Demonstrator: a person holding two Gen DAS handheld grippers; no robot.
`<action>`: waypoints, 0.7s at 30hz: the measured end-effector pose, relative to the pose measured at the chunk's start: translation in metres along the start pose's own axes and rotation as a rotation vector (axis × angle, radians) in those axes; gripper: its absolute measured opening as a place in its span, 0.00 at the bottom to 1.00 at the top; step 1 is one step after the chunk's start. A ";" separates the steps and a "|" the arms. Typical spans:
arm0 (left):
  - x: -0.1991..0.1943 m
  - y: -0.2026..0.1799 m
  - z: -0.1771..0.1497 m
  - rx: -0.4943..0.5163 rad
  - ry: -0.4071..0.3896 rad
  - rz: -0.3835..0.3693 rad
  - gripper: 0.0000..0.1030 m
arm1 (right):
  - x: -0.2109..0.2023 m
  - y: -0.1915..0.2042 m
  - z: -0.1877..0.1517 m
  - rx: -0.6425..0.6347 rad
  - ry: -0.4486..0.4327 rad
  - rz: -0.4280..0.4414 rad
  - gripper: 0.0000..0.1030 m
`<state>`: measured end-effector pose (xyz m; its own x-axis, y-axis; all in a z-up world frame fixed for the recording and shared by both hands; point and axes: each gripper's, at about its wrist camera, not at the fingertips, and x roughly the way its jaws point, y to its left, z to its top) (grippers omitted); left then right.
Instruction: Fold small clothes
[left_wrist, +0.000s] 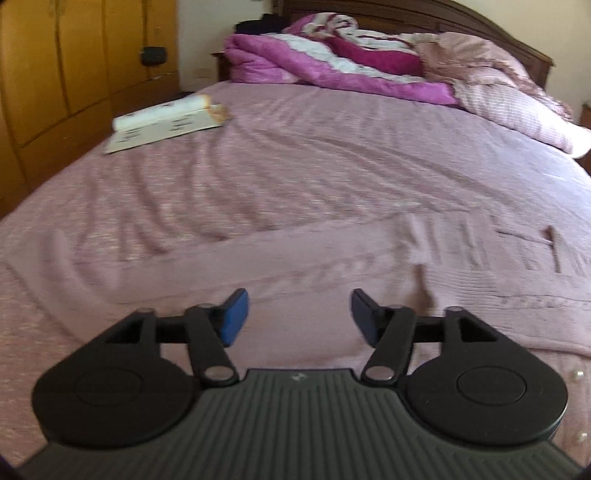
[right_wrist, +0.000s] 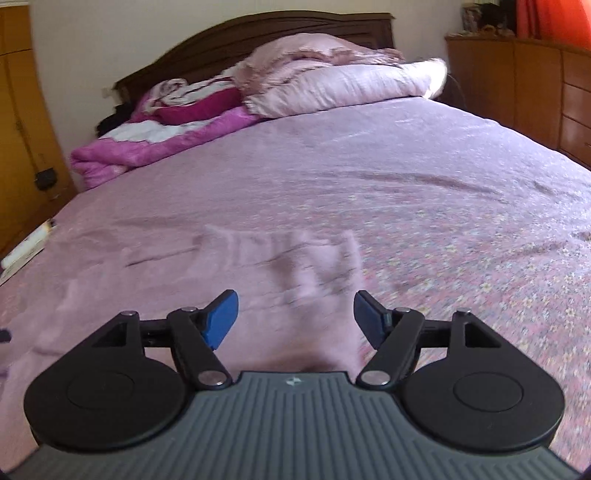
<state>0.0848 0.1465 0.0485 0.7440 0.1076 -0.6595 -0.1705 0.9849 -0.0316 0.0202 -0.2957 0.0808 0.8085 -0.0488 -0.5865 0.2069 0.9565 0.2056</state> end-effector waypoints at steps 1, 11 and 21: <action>0.000 0.008 0.000 -0.014 -0.003 0.016 0.69 | -0.006 0.007 -0.004 -0.011 0.003 0.012 0.74; 0.007 0.072 -0.001 -0.134 0.019 0.132 0.69 | -0.039 0.059 -0.048 -0.071 0.017 0.067 0.82; 0.024 0.106 -0.013 -0.211 0.040 0.215 0.69 | -0.024 0.066 -0.075 -0.063 0.091 0.041 0.82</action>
<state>0.0764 0.2520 0.0191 0.6512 0.3011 -0.6966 -0.4547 0.8897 -0.0405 -0.0264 -0.2100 0.0496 0.7614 0.0149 -0.6481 0.1371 0.9734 0.1834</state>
